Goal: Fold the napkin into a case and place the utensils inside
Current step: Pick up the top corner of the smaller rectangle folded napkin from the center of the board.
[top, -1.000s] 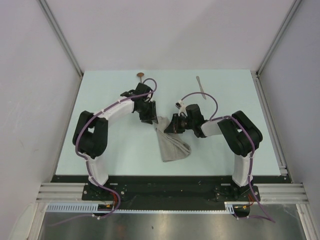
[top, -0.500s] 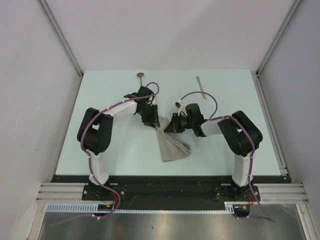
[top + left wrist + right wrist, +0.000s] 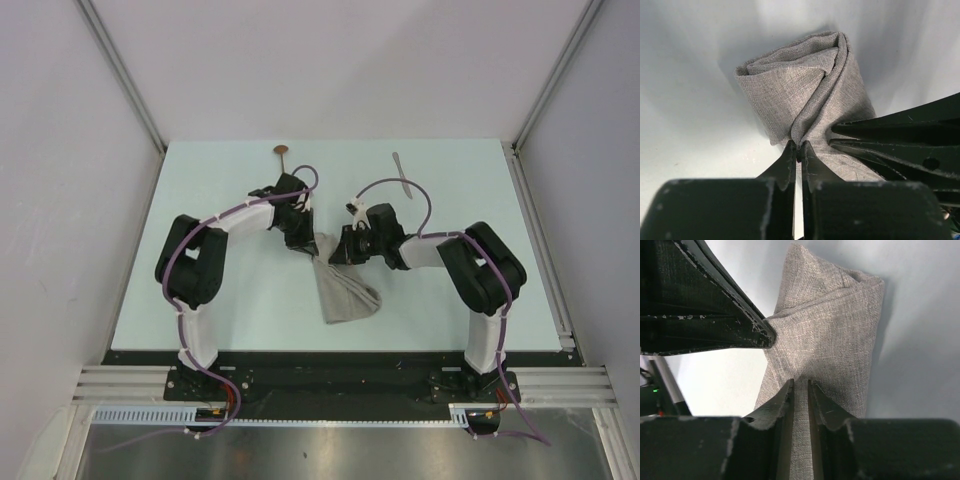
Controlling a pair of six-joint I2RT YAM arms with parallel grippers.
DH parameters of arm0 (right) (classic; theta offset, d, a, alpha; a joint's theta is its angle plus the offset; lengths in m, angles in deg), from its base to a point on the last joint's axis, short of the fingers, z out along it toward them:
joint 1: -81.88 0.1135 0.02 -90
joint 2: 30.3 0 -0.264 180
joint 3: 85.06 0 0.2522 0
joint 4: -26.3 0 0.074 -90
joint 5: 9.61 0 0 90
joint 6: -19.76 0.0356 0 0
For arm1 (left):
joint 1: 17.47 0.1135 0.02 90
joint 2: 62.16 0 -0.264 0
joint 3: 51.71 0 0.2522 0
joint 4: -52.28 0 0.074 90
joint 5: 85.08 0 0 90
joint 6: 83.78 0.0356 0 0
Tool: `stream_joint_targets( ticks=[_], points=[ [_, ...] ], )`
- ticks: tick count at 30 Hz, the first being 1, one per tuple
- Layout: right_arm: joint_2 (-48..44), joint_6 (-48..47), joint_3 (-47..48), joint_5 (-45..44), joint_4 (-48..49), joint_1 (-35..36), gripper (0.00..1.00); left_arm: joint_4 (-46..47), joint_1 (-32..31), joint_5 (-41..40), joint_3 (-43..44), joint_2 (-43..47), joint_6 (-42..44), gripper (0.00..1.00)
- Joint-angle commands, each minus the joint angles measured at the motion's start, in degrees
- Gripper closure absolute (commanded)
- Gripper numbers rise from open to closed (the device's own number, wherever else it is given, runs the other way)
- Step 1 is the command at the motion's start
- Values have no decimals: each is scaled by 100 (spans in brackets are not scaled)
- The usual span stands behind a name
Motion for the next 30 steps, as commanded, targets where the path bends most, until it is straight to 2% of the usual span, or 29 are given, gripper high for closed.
stream_joint_targets(
  ticks=[1,6,10,14,30],
  points=[
    [-540,-852,412,-663,-804,189,77,-27,104,344,223,94,-125,100],
    [-742,-1433,632,-1252,-1218,470,72,131,253,810,135,164,-398,100],
    [-778,-1723,877,-1744,-1508,743,64,298,394,1144,20,252,-714,100],
    [-742,-1952,1010,-2305,-1676,1015,60,456,569,1531,-50,226,-934,100],
    [-777,-2207,1063,-4355,-1659,1718,53,483,649,1760,-24,138,-1110,100]
  ],
)
